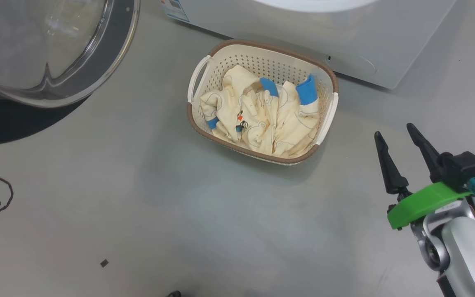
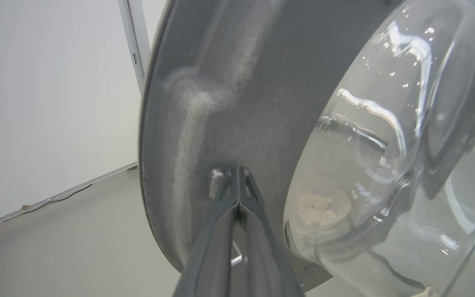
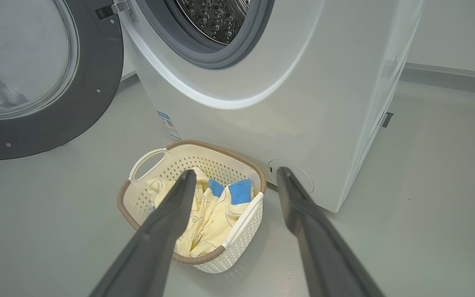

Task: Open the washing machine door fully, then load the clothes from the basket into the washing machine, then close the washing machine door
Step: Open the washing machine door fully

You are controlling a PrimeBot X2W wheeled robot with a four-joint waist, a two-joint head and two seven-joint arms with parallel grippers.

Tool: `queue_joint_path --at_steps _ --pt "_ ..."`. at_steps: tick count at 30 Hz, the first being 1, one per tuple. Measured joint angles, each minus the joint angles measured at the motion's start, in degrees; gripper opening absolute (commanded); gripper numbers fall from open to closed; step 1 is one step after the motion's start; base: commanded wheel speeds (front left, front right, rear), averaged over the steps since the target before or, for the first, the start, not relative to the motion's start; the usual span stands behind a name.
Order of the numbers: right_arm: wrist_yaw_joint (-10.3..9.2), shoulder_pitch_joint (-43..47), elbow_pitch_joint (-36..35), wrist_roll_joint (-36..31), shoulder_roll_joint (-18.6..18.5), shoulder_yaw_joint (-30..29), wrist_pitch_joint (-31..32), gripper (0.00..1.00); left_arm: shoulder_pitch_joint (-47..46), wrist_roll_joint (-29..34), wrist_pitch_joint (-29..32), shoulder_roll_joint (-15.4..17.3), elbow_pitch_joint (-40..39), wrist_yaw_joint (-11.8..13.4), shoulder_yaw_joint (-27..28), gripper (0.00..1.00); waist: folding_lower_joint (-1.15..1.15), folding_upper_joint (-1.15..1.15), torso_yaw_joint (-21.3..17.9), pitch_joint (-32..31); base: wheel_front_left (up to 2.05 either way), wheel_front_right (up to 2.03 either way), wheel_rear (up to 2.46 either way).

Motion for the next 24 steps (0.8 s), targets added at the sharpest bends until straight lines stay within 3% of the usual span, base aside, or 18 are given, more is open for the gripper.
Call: queue_joint_path --at_steps 12,24 --pt "0.00 -0.65 -1.22 -0.58 -0.59 0.10 1.19 1.00 -1.85 3.70 0.00 -0.26 1.53 -0.63 2.53 0.00 0.00 0.00 0.52 0.84 0.00 0.00 0.00" --pt "0.00 -0.62 1.26 -0.40 1.05 0.15 -0.12 1.00 0.70 6.62 0.00 -1.25 -0.85 -2.15 3.28 0.00 0.00 0.00 -0.35 -3.59 0.00 0.00 0.00"
